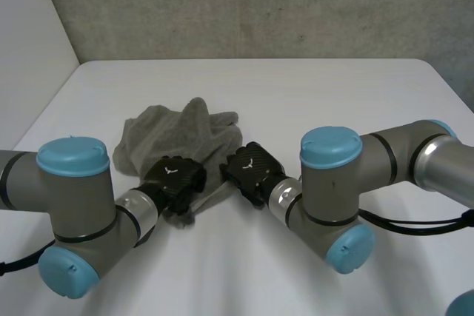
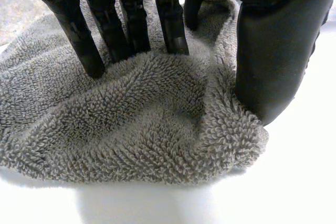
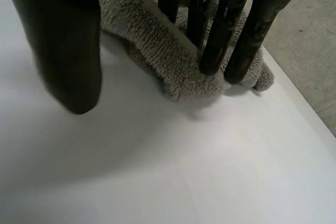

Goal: Fold the towel.

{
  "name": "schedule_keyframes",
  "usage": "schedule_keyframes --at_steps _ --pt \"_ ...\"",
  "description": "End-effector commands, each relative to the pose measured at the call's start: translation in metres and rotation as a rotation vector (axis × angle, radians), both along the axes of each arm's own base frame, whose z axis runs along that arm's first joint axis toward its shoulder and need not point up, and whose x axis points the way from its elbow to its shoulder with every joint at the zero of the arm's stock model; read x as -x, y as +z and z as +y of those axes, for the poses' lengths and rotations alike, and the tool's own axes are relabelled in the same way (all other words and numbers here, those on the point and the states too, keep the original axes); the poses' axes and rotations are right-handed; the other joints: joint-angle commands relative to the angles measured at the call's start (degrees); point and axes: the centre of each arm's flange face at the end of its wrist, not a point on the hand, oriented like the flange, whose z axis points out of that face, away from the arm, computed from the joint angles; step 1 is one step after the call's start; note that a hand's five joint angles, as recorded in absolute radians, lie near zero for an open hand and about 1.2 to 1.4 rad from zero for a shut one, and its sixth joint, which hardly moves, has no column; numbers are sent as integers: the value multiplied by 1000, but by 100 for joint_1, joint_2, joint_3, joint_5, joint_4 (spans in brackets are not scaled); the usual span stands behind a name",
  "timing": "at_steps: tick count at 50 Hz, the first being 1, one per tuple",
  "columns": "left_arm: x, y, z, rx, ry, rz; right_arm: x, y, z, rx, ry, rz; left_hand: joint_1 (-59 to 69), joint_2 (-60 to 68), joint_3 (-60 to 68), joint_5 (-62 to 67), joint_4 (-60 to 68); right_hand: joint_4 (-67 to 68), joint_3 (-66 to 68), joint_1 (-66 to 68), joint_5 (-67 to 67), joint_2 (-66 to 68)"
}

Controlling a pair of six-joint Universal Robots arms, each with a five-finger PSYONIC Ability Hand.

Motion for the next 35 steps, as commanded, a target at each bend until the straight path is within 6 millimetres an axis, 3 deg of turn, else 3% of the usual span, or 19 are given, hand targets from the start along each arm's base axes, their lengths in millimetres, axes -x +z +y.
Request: schedule_keyframes --at_steps 1,2,4,11,13,14,16,17,18,19,20,21,22,24,27,30,32,33,35 --pt "0 -1 1 -4 -1 0 -7 1 -4 -51 -20 -82 2885 2872 2895 2892 2915 2532 2523 2517 2509 2515" --pt "-1 0 0 -3 0 1 -8 2 -5 -58 -27 -102 4218 4204 4227 4224 4248 3548 3538 3532 3525 3531" --pt "-1 2 -1 5 2 5 -10 4 -7 -61 -31 -120 4612 4599 4621 4618 4642 4418 4409 4403 4396 4401" --pt "-2 39 -16 112 18 58 -9 37 -16 -36 -57 -180 4616 4602 4625 4622 4646 4427 4417 4411 4404 4410" --pt "4 81 -23 228 9 121 -3 95 -13 16 -57 -253 4616 4602 4625 4622 4646 4427 4417 4411 4404 4410" --pt "4 81 -23 228 9 122 -3 95 -13 16 -57 -254 4616 4602 4625 4622 4646 4427 4417 4411 4404 4410" --pt "8 138 -25 386 -1 196 14 168 -17 94 -90 -395 4616 4602 4625 4622 4646 4427 4417 4411 4404 4410" --pt "8 138 -25 386 -1 196 14 169 -17 95 -90 -396 4616 4602 4625 4622 4646 4427 4417 4411 4404 4410" --pt "6 177 -21 487 -1 250 26 207 -21 144 -115 -484 4616 4602 4625 4622 4646 4427 4417 4411 4404 4410" --pt "6 178 -21 489 -1 250 42 246 -21 194 -137 -575 4616 4602 4625 4622 4646 4427 4417 4411 4404 4410" --pt "1 214 -16 587 5 297 42 246 -21 195 -138 -576 4616 4602 4625 4622 4646 4427 4417 4411 4404 4410" --pt "-4 248 -8 686 8 341 59 283 -17 253 -151 -657 4616 4602 4625 4622 4646 4427 4417 4411 4404 4410" --pt "-4 248 -8 687 8 342 60 284 -17 253 -151 -657 4616 4602 4625 4622 4646 4427 4417 4411 4404 4410" --pt "-12 296 8 853 13 422 88 329 -9 343 -172 -732 4616 4602 4625 4622 4646 4427 4417 4411 4404 4410" --pt "-17 314 13 940 16 460 98 323 -15 294 -202 -674 4616 4602 4625 4622 4646 4427 4417 4411 4404 4410" --pt "-15 310 11 932 11 455 95 305 -18 231 -204 -615 4616 4602 4625 4622 4646 4427 4417 4411 4404 4410" --pt "-10 272 -1 804 12 389 81 262 -17 123 -180 -465 4616 4602 4625 4622 4646 4427 4417 4411 4404 4410" --pt "-10 271 -1 803 12 389 81 261 -17 123 -180 -465 4616 4602 4625 4622 4646 4427 4417 4411 4404 4410" --pt "-3 214 -16 621 13 296 64 209 -4 51 -124 -276 4616 4602 4625 4622 4646 4427 4417 4411 4404 4410"
